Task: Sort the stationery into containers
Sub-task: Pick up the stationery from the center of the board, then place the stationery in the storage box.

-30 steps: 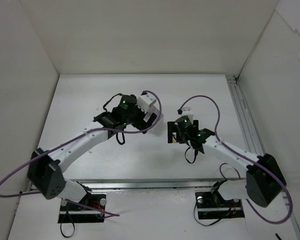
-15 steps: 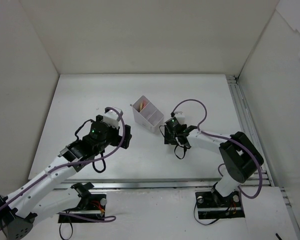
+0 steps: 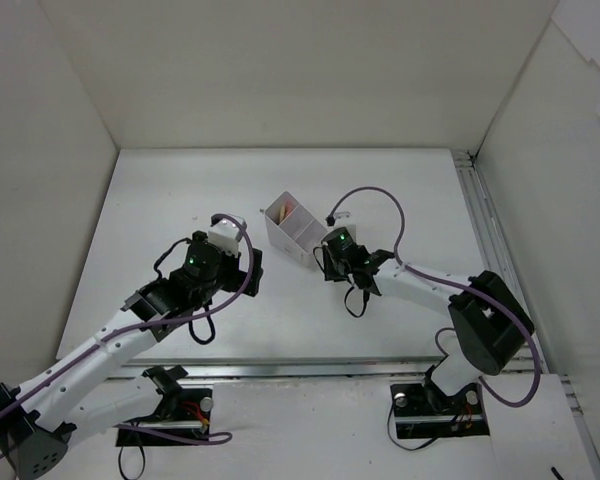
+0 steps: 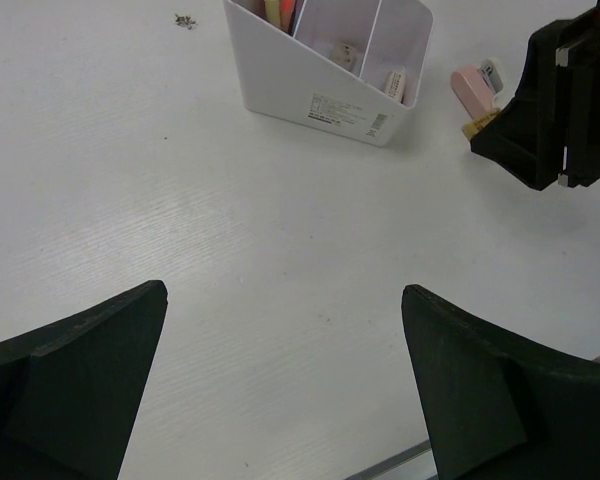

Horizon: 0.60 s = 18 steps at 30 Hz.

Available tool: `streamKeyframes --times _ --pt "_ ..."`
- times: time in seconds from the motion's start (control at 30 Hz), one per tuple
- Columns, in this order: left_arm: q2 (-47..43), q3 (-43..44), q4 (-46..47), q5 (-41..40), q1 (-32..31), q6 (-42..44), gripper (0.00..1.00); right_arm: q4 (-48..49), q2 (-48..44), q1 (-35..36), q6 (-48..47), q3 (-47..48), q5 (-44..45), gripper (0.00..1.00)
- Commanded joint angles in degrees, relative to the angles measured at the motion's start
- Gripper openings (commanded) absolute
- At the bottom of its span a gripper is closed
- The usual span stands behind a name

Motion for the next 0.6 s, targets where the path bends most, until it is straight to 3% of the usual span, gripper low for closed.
streamKeyframes --times 0.0,0.2,0.3,0.57 --pt "0.26 2.42 2.85 0.29 -0.34 0.05 1.0 8.14 -3.62 0.57 -8.39 5.52 -1.41 0.17" --pt "-0.79 2.42 1.45 -0.84 -0.34 -0.12 1.0 19.66 0.24 0.48 -22.52 11.32 -8.88 0.2" --pt "-1.58 2.68 -0.13 -1.72 -0.34 -0.39 1.0 19.58 5.16 0.57 -27.88 17.2 -11.35 0.2" --pt "-3.77 2.68 -2.6 -3.75 -0.87 -1.0 1.0 16.24 12.64 0.66 -30.55 25.75 -13.37 0.2"
